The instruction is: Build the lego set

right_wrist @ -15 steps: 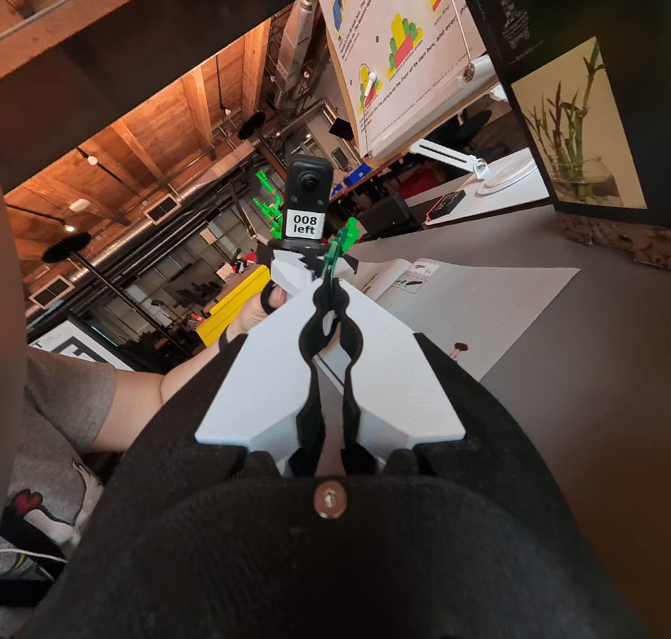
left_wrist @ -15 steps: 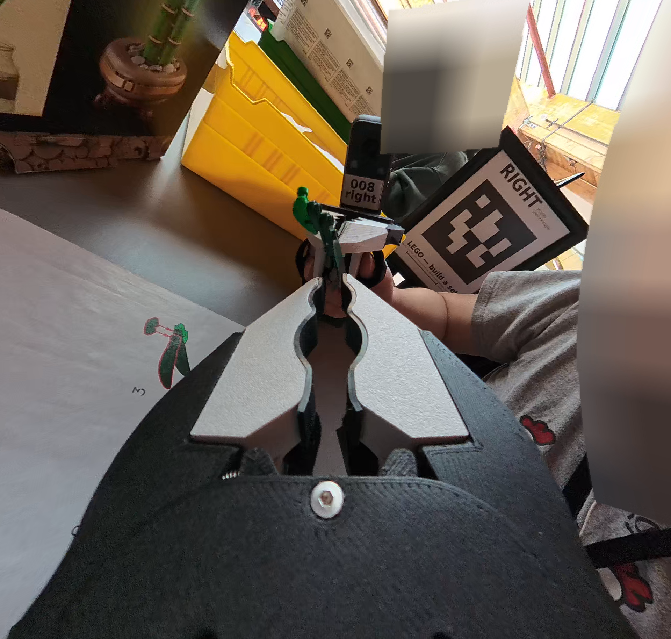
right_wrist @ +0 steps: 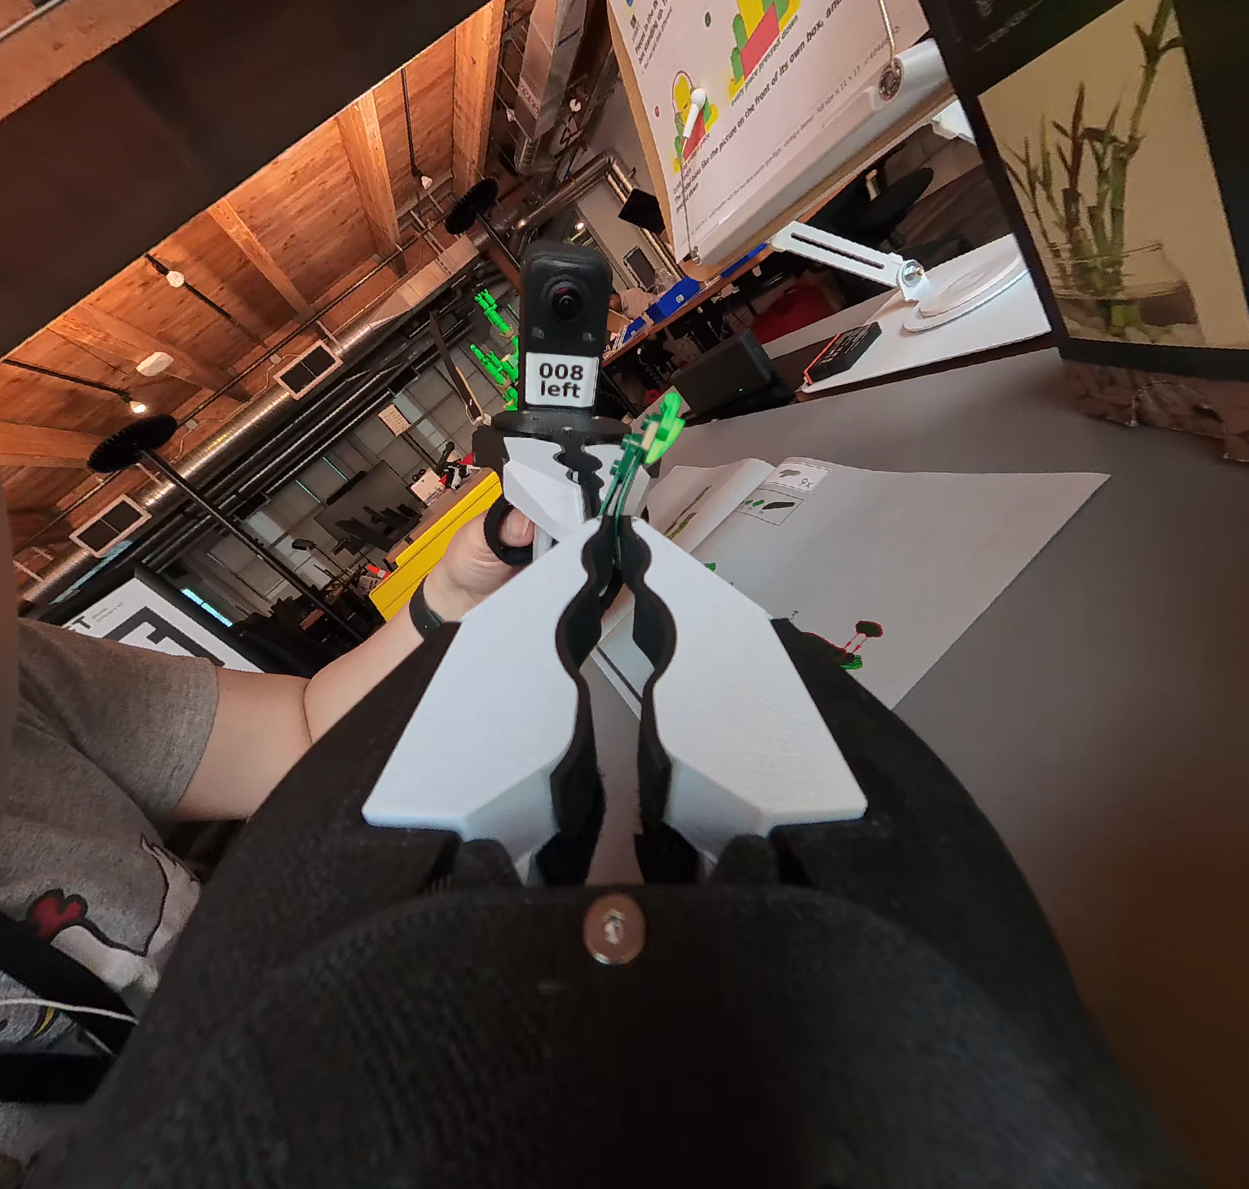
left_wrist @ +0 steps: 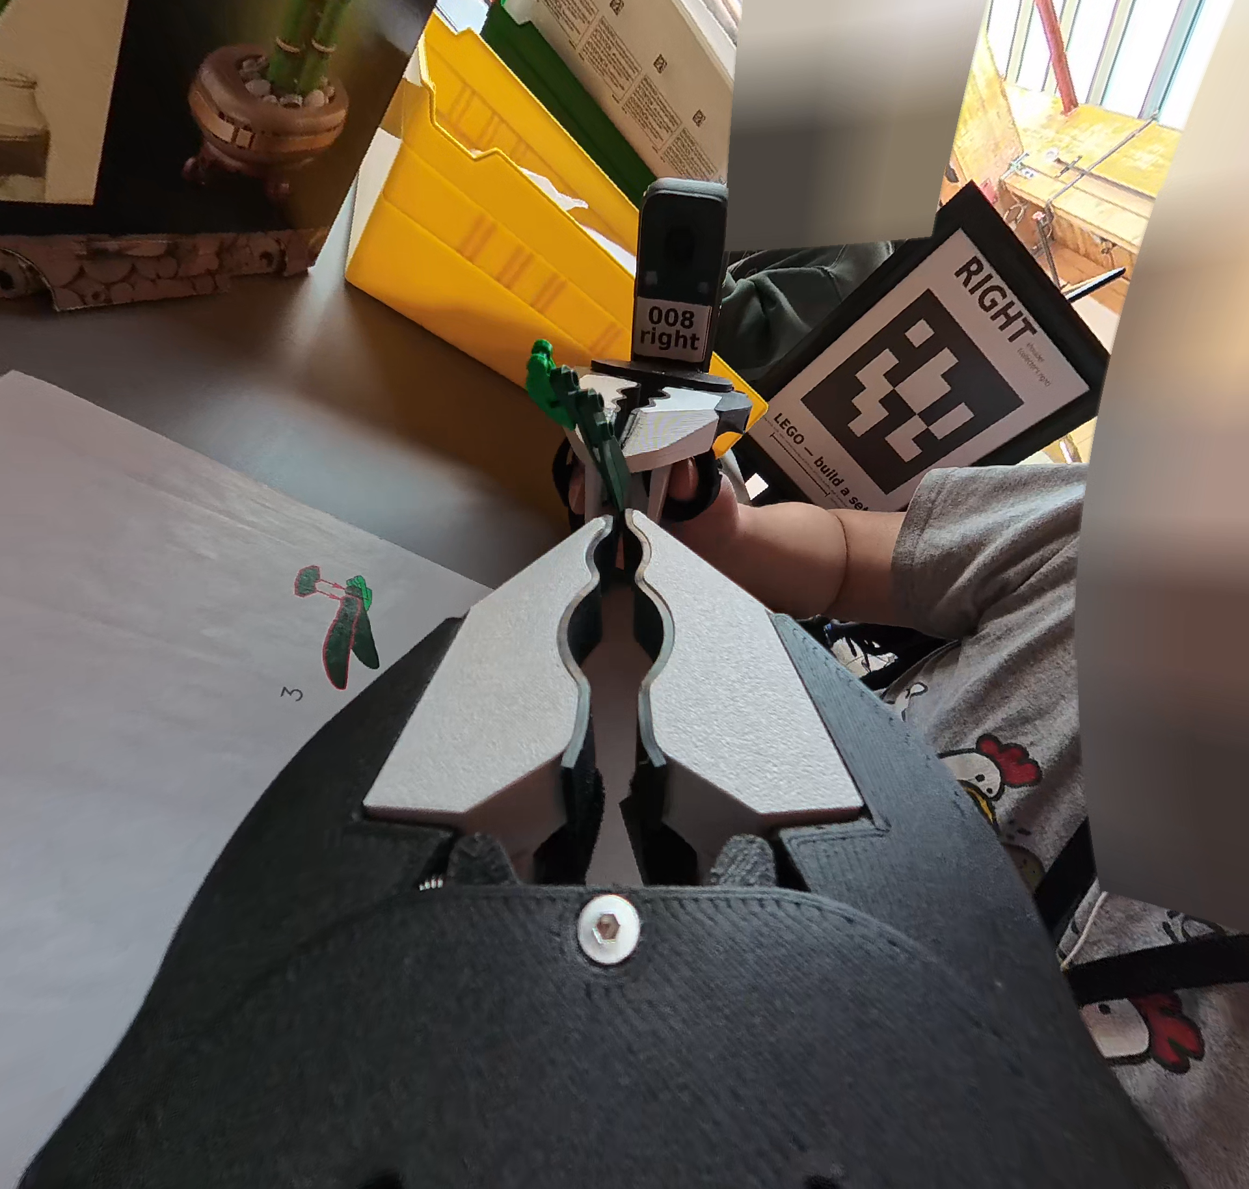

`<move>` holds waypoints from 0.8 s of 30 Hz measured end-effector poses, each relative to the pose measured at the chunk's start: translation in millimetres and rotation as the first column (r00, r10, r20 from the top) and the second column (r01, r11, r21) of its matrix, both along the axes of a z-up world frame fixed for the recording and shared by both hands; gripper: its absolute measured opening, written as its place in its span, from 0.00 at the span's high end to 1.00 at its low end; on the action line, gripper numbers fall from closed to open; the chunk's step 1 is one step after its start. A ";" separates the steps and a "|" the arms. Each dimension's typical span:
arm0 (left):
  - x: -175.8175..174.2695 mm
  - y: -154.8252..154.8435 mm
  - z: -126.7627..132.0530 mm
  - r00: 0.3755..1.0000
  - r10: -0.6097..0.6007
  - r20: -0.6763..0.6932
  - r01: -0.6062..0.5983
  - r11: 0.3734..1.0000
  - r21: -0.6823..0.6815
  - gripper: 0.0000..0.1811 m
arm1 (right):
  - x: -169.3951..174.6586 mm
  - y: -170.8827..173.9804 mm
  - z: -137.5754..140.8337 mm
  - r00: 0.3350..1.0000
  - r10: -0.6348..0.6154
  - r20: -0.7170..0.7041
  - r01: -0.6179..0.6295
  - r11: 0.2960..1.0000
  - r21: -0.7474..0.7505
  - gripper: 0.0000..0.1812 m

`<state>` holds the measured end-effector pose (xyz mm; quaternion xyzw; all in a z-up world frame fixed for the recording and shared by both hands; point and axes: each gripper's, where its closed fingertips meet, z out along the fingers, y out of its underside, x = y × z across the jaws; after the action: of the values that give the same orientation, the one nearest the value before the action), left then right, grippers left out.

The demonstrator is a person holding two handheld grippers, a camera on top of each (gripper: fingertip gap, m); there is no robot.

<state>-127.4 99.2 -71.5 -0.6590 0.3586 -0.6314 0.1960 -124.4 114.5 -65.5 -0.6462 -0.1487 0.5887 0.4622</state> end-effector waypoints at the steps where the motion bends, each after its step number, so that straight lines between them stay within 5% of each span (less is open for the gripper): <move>1: -1.2 -0.6 0.2 1.000 -0.006 -0.004 0.006 1.000 0.005 1.00 | -0.9 -1.0 0.3 1.000 0.005 0.003 -0.005 1.000 0.006 1.00; 10: -18.8 6.0 -1.8 0.998 -0.009 -0.065 0.011 0.999 0.037 1.00 | 2.0 -0.5 4.4 0.999 0.024 -0.029 -0.023 1.000 0.015 0.95; 18: -45.1 26.9 7.0 0.991 0.090 -0.100 -0.078 0.990 0.116 1.00 | 17.4 12.7 0.4 0.974 -0.174 0.148 0.147 0.974 0.173 0.96; 24: -41.3 20.3 4.1 0.990 0.061 -0.126 -0.041 0.987 0.158 1.00 | 14.1 11.3 -1.0 0.970 -0.176 0.170 0.142 0.971 0.194 0.94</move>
<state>-168.7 119.4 -67.4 -0.6906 0.4016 -0.5520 0.2389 -110.3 125.8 -66.4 -0.6636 -0.1912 0.4709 0.5488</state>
